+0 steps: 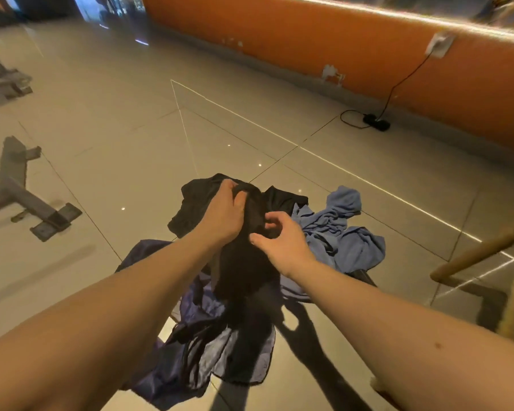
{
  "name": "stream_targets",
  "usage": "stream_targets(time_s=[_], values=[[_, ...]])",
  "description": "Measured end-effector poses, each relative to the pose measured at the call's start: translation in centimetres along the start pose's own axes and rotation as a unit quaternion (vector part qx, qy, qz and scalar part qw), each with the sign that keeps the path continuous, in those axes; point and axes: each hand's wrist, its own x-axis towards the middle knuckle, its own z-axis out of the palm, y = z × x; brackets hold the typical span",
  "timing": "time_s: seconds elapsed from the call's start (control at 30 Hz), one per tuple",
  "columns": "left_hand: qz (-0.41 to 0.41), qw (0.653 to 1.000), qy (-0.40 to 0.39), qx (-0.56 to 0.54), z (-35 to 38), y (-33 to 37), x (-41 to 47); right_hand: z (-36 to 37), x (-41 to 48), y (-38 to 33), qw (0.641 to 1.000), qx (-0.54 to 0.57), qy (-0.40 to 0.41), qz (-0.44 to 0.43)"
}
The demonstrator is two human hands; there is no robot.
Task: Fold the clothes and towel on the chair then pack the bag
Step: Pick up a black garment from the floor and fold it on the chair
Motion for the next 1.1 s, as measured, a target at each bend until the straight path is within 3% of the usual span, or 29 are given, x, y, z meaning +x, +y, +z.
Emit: stream_targets(time_s=[0.23,0.33,0.4,0.5,0.67,0.93,1.1], values=[[-0.024,0.998,-0.018,-0.055,-3.2,11.3,-7.0,-8.2,-9.2,-7.6,0.999,0.045,0.003,-0.022],[-0.044,0.975,-0.104,-0.19,-3.5,13.5,-11.0,-11.4,-13.1,-9.2,0.998,0.062,0.016,-0.019],[-0.021,0.963,-0.156,-0.217,-2.8,13.9,-13.7,-13.1,-15.4,-9.4,0.997,0.075,0.036,0.001],[0.03,0.975,-0.175,-0.137,-0.4,15.1,-17.2,-15.4,-18.6,-8.7,0.994,0.091,0.052,0.035],[0.039,0.991,-0.095,-0.085,1.5,16.3,-21.1,-17.7,-22.5,-7.1,0.989,0.139,0.029,0.044],[0.01,0.982,-0.173,-0.077,3.0,17.0,-25.0,-18.7,-25.3,-6.1,0.995,0.081,0.034,0.055],[0.098,0.979,-0.163,0.072,2.7,15.9,-24.3,-18.5,-26.4,-5.5,0.994,0.046,0.063,0.075]])
